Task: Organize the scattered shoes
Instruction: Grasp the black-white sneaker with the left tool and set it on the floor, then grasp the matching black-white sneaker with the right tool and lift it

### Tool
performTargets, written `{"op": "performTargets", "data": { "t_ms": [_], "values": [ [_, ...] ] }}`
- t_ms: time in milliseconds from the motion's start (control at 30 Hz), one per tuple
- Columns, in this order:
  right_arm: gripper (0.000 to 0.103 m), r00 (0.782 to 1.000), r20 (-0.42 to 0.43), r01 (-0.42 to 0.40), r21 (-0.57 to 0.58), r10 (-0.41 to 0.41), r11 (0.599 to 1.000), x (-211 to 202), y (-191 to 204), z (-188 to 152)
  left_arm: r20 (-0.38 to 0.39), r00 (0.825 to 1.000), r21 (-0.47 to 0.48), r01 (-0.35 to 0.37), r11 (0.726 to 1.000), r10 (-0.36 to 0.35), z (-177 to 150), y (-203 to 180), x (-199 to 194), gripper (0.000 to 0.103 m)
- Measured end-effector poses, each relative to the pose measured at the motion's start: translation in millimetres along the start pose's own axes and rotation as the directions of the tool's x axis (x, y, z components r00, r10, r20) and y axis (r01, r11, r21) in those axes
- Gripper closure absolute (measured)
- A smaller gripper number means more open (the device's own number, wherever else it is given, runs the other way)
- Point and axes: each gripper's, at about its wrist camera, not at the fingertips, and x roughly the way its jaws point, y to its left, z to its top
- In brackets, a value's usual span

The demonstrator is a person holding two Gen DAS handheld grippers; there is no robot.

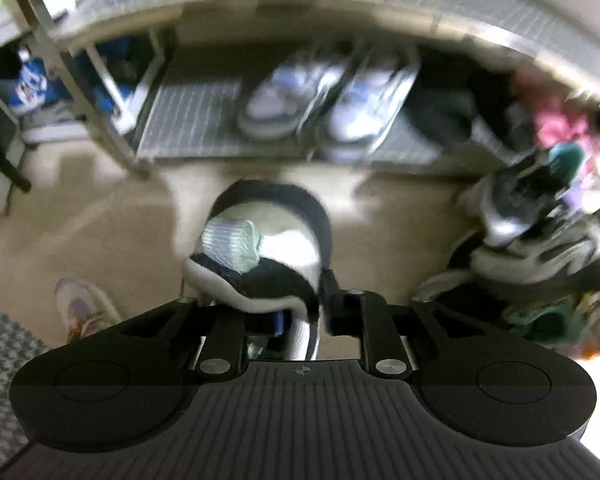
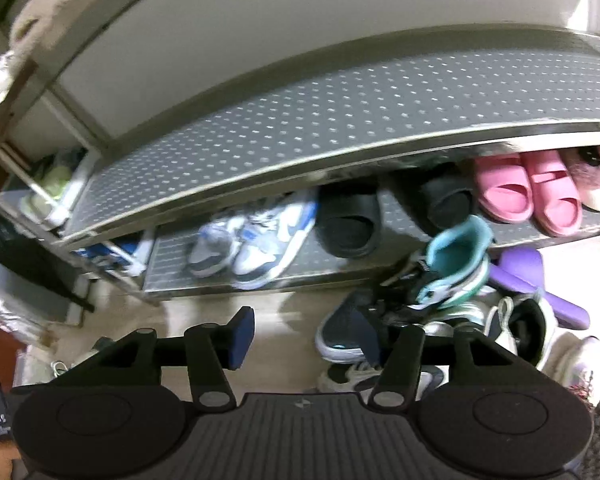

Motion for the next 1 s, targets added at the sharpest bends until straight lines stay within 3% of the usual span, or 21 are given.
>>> {"op": "performTargets", "data": {
  "t_ms": [33,67,133,200,267,367,500,567,667,867,900,1000],
  "values": [
    [0.039,1.000,-0.004,0.017,-0.009,-0.017,1.000,4.1,0.2,-1.7,-0.038,0.999,0.002,-0.029,1.000,0.030,6.2,1.1,6.6,0.046],
    [0.039,0.999,-0.008,0.034,-0.019,-0.034,0.999,8.3,0.6,-3.4,-0.048,0.996,0.015,-0.075,0.997,0.076,12.2,1.9,5.9,0.040],
    [0.038,0.997,-0.028,0.071,-0.077,-0.073,0.995,15.7,7.1,-7.6,0.004,0.993,0.037,-0.118,0.992,0.118,12.8,4.5,-7.9,0.022],
    [0.032,0.996,-0.029,0.075,-0.144,-0.080,0.987,17.5,15.1,-13.0,0.040,0.990,0.038,-0.134,0.990,0.133,11.1,10.2,-22.3,0.018],
    [0.028,0.996,-0.029,0.076,-0.198,-0.083,0.977,19.7,21.7,-18.3,0.061,0.993,0.001,-0.106,0.994,0.106,8.4,23.0,-39.5,0.018],
    [0.030,0.995,-0.073,0.046,-0.251,-0.067,0.967,28.6,39.3,-33.3,0.105,0.993,-0.043,-0.051,0.998,0.056,11.3,40.5,-60.6,0.018],
    [0.048,0.987,-0.160,-0.040,-0.272,-0.004,0.961,52.1,80.0,-47.1,0.179,0.984,-0.009,-0.008,1.000,0.010,36.4,58.9,-81.0,0.017],
    [0.059,0.983,-0.183,-0.065,-0.273,0.015,0.960,68.9,107.3,-48.0,0.205,0.978,0.019,-0.027,0.999,0.022,52.8,70.7,-82.2,0.017],
    [0.062,0.976,-0.215,-0.094,-0.265,0.036,0.960,90.8,135.5,-45.2,0.228,0.973,0.032,-0.044,0.999,0.035,73.6,90.0,-73.4,0.017],
    [0.062,0.941,-0.338,-0.140,-0.338,0.018,0.931,181.3,201.4,-39.3,0.242,0.968,-0.026,-0.055,0.998,0.060,89.3,136.5,-60.2,0.017],
    [0.063,0.936,-0.352,-0.143,-0.364,0.006,0.920,211.5,216.3,-40.5,0.252,0.966,-0.031,-0.053,0.998,0.059,91.9,143.0,-61.2,0.017],
    [0.074,0.944,-0.328,-0.103,-0.383,-0.031,0.918,263.6,235.9,-36.9,0.253,0.963,-0.064,-0.079,0.995,0.093,99.0,158.4,-61.2,0.017]
  ]
}}
